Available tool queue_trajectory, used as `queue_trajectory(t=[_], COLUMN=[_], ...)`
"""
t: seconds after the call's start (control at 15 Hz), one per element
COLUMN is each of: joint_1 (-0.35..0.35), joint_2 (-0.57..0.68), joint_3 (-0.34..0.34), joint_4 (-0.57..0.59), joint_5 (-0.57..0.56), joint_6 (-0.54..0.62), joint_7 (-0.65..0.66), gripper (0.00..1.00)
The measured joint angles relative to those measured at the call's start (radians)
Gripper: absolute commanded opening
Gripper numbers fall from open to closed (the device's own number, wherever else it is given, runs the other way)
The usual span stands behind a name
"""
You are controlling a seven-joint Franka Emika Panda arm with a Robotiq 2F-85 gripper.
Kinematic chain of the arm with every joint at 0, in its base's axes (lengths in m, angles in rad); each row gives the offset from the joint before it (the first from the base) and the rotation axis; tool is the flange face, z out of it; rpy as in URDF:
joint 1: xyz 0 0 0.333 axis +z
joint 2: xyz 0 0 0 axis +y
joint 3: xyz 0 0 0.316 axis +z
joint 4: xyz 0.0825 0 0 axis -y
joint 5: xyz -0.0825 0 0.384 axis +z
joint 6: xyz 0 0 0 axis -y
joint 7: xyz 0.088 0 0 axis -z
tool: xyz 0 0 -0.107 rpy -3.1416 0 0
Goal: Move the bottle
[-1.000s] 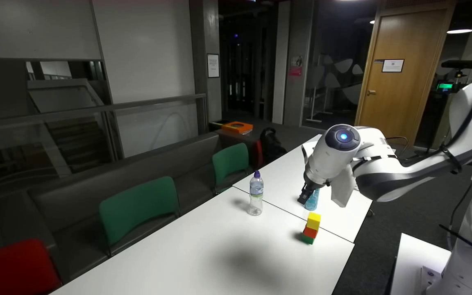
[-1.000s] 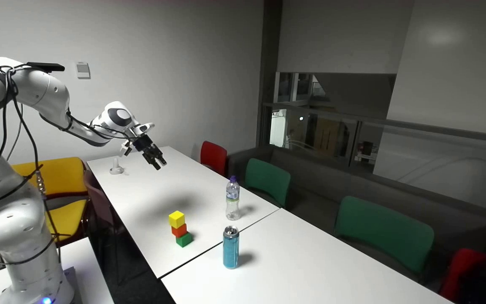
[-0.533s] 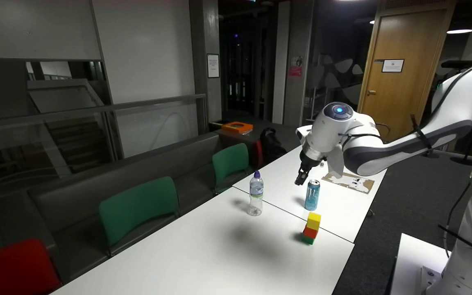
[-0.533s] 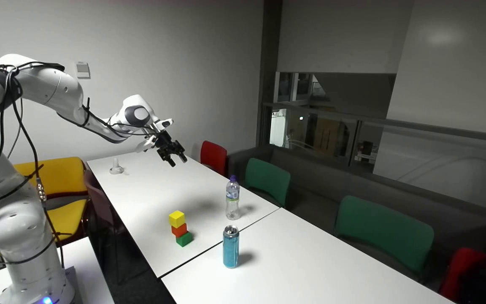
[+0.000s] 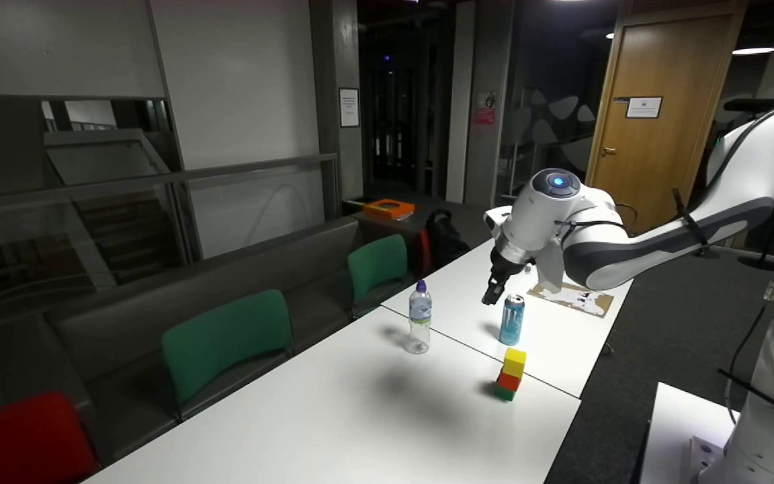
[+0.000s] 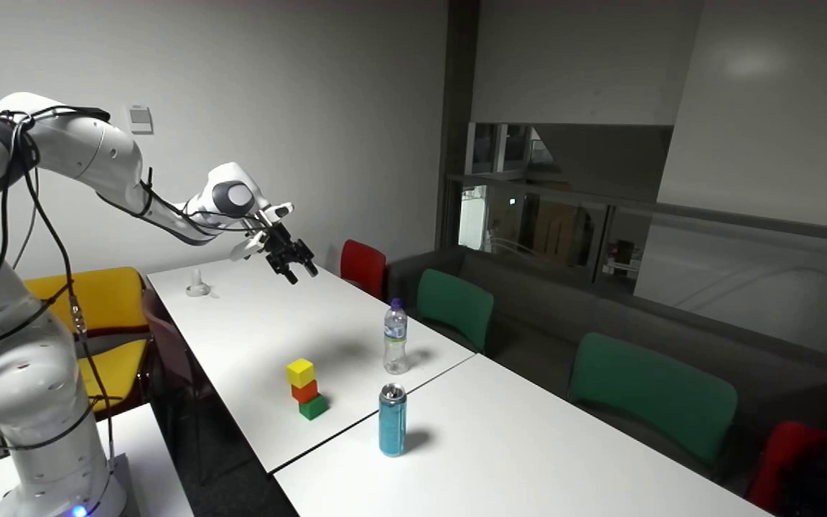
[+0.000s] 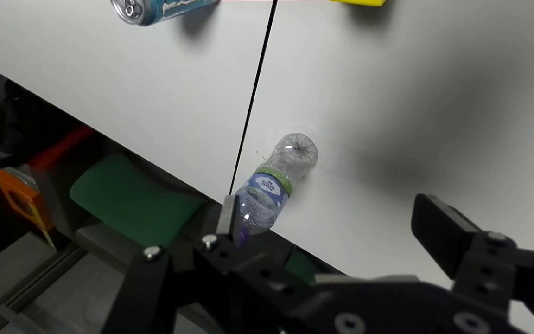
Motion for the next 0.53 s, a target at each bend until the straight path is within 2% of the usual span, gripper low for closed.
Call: queue_trajectory(t=[0.2,0.53], joint_1=[0.003,0.005], joint_2=[0.001,0.031], joint_3=[0.000,-0.018], joint_4=[-0.009,0.010], joint_5=[-0.051,-0.063], joint_6=[0.092,0.248], joint_7=[0.000,-0.063], gripper=[1.00,1.00])
